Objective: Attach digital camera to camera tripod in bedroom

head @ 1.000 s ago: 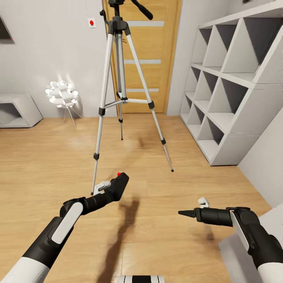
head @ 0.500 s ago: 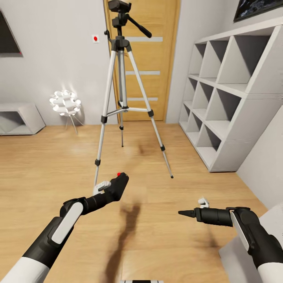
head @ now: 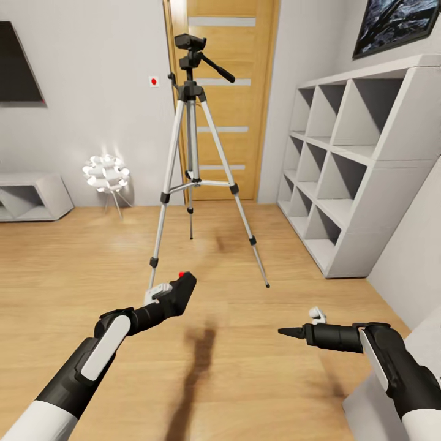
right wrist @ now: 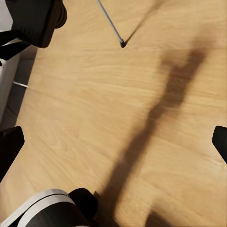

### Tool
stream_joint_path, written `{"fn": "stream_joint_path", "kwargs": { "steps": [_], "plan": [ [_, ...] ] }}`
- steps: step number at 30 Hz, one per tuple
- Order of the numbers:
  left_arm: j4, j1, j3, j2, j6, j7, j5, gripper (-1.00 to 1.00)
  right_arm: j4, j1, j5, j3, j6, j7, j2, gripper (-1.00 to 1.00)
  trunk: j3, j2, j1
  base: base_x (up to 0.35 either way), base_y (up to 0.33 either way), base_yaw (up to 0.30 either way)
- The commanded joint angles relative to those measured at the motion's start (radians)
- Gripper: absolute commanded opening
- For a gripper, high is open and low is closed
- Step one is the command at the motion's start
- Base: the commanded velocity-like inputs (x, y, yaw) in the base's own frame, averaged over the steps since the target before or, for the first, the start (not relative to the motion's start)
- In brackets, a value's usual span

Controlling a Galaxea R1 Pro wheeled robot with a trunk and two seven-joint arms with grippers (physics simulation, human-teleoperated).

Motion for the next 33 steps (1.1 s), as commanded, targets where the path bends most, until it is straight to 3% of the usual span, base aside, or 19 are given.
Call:
{"fn": "stream_joint_path", "kwargs": {
  "steps": [1, 33],
  "plan": [
    [-0.001, -0.001, -0.003, 0.001, 0.001, 0.013, 0.01, -1.0, 0.0, 0.0, -0.004, -0.001, 0.008, 0.001, 0.0, 1.0, 0.003, 0.0, -0.001, 0.0, 0.0, 0.0],
    [0.004, -0.001, -0.004, 0.001, 0.001, 0.013, 0.009, -1.0, 0.0, 0.0, -0.004, -0.001, 0.007, 0.001, 0.0, 1.0, 0.127, 0.007, -0.015, 0.0, 0.0, 0.0]
  ]
}}
